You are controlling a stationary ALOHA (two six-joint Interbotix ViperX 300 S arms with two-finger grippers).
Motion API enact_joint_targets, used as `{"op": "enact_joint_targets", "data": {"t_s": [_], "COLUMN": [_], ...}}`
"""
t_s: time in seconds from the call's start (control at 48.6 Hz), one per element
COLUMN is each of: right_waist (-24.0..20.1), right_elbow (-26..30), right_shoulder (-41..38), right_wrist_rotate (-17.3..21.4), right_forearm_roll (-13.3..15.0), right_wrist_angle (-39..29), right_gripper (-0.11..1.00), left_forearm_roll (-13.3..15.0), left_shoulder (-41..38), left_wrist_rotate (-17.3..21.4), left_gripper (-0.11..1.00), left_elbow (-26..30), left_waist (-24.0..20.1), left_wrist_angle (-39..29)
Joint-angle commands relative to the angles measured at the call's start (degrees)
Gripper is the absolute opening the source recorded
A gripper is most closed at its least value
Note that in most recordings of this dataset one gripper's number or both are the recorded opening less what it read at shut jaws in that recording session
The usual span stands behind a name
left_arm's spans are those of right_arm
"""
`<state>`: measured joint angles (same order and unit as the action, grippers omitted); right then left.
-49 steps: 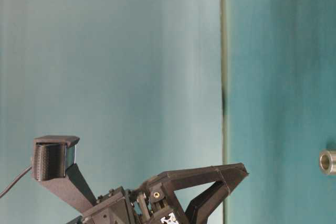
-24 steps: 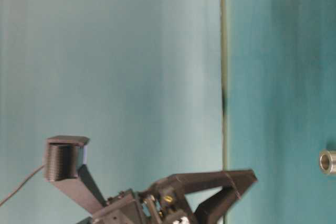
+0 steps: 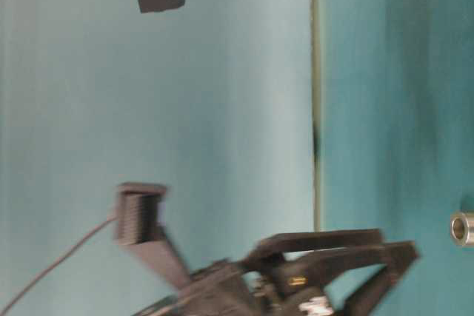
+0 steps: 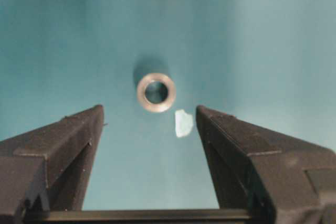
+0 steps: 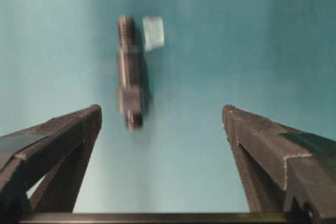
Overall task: Insert the washer onto the shaft with both hands.
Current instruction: 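Center left gripper over washer and right gripper over shaft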
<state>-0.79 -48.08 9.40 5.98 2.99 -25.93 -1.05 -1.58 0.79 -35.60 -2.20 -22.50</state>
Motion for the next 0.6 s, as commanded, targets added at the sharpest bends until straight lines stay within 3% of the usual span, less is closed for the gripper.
{"op": "enact_joint_targets", "data": {"t_s": [0.0,0.577], "right_waist": [-0.44,-1.23], "right_elbow": [0.70,0.26], "right_shoulder": [-0.35,-2.02], "right_wrist_rotate": [0.35,0.53], "right_forearm_roll": [0.09,-0.18], "right_wrist_angle": [1.14,2.81], "right_gripper": [0.79,0.79], "left_forearm_roll": [-0.18,-0.18], "left_shoulder": [-1.05,-7.12], "left_wrist_rotate": [0.00,-0.26], "left_gripper": [0.78,0.78], "left_elbow": [0.53,1.58], "left_waist": [0.00,0.00], "left_wrist_angle": [1.58,5.10]}}
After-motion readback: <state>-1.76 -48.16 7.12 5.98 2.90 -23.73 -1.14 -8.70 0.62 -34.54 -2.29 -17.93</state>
